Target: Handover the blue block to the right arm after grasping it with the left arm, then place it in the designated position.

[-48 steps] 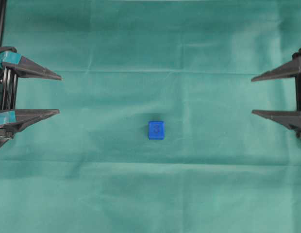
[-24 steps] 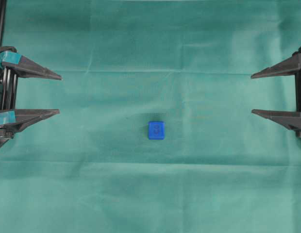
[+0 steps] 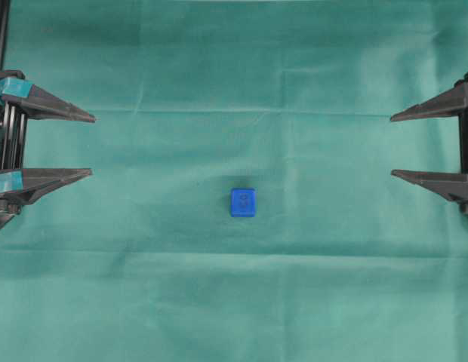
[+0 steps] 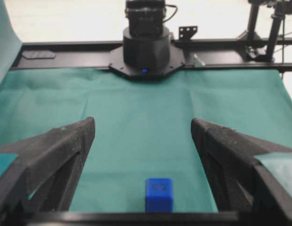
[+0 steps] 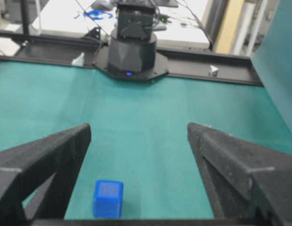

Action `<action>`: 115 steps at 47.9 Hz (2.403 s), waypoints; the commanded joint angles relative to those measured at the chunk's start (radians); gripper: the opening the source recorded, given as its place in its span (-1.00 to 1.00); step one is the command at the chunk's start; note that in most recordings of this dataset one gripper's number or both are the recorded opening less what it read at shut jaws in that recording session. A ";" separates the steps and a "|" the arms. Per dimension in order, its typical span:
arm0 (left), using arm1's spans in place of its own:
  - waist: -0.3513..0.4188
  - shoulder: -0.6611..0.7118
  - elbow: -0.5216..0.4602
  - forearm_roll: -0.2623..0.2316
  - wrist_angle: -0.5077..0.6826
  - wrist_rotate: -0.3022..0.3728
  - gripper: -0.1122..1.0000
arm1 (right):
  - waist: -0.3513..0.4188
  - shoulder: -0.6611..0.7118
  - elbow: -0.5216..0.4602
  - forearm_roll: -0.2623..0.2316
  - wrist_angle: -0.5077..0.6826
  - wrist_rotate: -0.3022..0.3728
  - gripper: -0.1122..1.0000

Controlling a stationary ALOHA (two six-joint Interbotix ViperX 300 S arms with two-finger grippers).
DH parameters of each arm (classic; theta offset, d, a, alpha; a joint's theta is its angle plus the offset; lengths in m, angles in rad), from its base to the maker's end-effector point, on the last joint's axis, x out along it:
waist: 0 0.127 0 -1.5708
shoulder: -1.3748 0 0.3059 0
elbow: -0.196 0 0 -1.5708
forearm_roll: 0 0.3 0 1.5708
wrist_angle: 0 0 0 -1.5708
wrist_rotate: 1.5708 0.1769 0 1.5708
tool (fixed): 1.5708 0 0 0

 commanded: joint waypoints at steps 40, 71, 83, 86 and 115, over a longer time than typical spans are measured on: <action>0.011 0.449 -0.304 0.002 -0.114 0.002 0.99 | -0.006 0.017 -0.025 0.003 -0.012 0.000 0.90; 0.011 0.664 -0.512 -0.003 -0.044 -0.006 0.99 | -0.008 0.025 -0.023 0.002 -0.009 0.000 0.90; 0.011 0.664 -0.525 -0.005 0.025 -0.040 0.99 | -0.006 0.031 -0.023 0.002 -0.006 0.000 0.90; 0.011 0.666 -0.540 -0.003 0.080 -0.048 0.99 | -0.006 0.034 -0.023 0.002 -0.006 0.000 0.90; -0.011 0.749 -0.769 -0.003 0.683 -0.069 0.99 | -0.008 0.046 -0.021 0.003 -0.005 0.002 0.90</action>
